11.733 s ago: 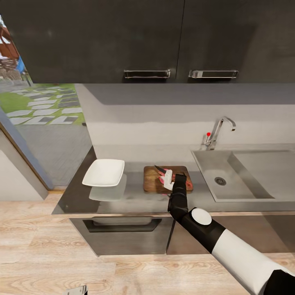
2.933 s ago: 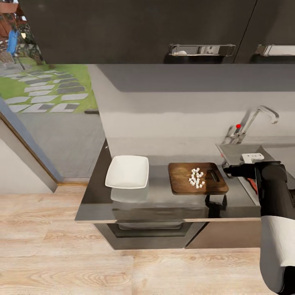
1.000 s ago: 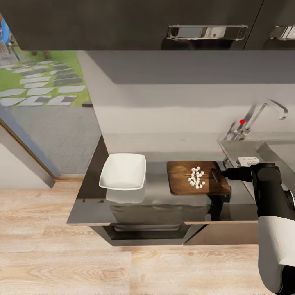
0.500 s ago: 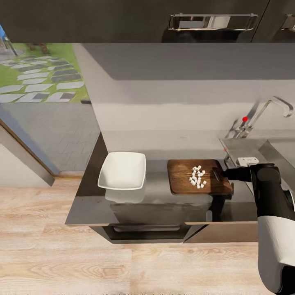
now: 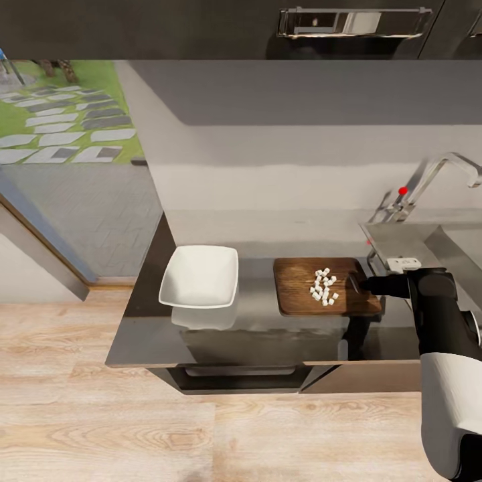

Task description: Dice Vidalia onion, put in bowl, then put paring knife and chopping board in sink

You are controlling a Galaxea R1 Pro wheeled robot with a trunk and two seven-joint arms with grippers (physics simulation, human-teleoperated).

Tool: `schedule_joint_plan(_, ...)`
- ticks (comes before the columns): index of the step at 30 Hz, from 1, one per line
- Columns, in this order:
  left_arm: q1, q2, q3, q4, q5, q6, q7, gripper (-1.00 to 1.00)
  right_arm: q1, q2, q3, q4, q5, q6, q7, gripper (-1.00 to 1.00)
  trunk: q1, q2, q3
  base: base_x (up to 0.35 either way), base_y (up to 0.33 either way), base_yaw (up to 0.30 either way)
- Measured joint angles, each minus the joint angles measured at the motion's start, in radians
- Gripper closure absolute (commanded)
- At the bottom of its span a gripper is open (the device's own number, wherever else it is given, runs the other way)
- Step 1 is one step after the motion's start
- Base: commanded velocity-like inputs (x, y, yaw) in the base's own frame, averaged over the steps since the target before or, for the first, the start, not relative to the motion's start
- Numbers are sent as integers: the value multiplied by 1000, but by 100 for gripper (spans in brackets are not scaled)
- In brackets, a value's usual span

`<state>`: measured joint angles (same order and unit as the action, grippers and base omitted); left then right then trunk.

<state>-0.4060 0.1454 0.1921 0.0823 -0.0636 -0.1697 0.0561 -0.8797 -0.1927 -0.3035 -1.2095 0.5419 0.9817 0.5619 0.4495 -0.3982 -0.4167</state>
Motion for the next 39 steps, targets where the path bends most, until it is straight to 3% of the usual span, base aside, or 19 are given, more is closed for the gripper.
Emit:
schedule_joint_plan(14, 0, 0, 0, 0, 0, 0, 0, -100, 0, 0, 3, 11, 0, 0, -2, -100, 0, 0, -1, 0, 0, 0)
schedule_joint_plan(21, 0, 0, 0, 0, 0, 0, 0, -100, 0, -1, 62, 15, 4, -2, -1, -100, 0, 0, -2, 0, 0, 0)
schedule_joint_plan(39, 0, 0, 0, 0, 0, 0, 0, -100, 0, -2, 65, 15, 5, -2, -1, -100, 0, 0, -2, 0, 0, 0)
